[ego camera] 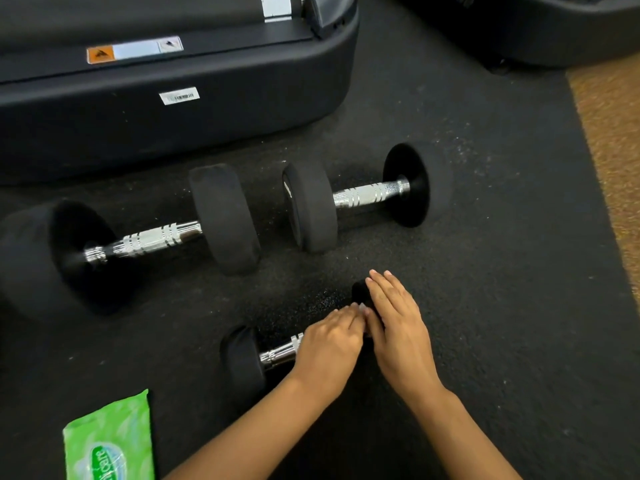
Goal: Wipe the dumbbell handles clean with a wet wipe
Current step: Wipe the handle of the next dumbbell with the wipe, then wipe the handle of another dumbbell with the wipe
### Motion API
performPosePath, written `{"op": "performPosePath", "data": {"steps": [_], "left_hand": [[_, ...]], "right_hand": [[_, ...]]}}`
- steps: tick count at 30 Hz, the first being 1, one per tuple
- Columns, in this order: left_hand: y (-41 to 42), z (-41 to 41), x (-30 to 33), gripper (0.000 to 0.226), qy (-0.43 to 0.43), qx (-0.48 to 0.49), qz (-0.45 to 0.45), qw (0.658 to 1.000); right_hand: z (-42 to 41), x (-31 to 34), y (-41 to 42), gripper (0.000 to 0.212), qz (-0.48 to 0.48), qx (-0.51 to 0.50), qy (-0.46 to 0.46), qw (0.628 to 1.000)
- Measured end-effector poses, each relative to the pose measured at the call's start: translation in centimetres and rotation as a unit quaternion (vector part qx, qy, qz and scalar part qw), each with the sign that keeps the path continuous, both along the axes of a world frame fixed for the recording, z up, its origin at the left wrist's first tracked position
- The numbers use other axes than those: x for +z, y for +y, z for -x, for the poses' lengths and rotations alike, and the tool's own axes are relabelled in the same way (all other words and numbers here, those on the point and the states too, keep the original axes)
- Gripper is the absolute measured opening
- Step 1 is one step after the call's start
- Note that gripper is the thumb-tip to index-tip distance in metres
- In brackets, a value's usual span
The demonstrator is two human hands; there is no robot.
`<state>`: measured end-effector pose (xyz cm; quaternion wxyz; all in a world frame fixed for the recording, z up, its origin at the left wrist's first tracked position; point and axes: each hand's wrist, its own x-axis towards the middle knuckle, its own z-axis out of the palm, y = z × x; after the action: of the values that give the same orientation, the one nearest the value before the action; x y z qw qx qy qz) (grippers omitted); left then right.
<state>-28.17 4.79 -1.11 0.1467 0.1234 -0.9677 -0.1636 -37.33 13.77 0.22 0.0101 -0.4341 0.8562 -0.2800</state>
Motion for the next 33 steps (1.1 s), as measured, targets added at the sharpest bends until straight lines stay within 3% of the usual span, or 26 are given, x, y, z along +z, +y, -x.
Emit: {"op": "performPosePath", "data": {"steps": [3,6,9,11,14,17,22,25,33], "left_hand": [[-0.3,1.6,2.1,0.005,-0.087,0.068,-0.069,0.991],[-2.5,2.9,2.7,0.028,-0.16,0.112,-0.225,0.955],[-3.9,3.6,3.1,0.029,-0.19,0.114,-0.349,0.911],[-3.1,3.0,2.5,0.029,-0.164,0.116,-0.309,0.93],[-0.9,0.8,1.2,0.028,-0.066,0.048,-0.121,0.989],[-0.2,-1.1,-0.3,0.038,0.015,-0.052,0.017,0.998],[-0.6,-2.7,-0.5,0.036,0.031,-0.03,0.013,0.999],[-0.1,-1.0,-0.4,0.051,-0.002,-0.004,-0.002,1.0],[-1.0,-2.1,0.4,0.045,0.005,0.004,-0.042,0.999]], "right_hand": [[0.1,0.1,-0.2,0.041,-0.005,-0.006,-0.002,1.0],[0.2,0.0,-0.4,0.043,-0.012,-0.005,-0.001,1.0],[0.1,-0.1,-0.3,0.043,-0.013,-0.007,0.002,1.0],[0.1,-0.1,-0.1,0.041,-0.009,-0.004,0.001,1.0],[0.1,-0.1,0.0,0.041,-0.006,-0.001,-0.002,1.0],[0.2,-0.3,0.0,0.042,-0.008,0.003,-0.002,1.0],[0.3,0.0,-0.1,0.045,-0.01,0.009,0.003,1.0],[0.2,-0.2,-0.3,0.045,-0.011,0.003,0.003,1.0],[0.5,-0.1,0.1,0.049,-0.035,0.019,0.007,0.999]]}}
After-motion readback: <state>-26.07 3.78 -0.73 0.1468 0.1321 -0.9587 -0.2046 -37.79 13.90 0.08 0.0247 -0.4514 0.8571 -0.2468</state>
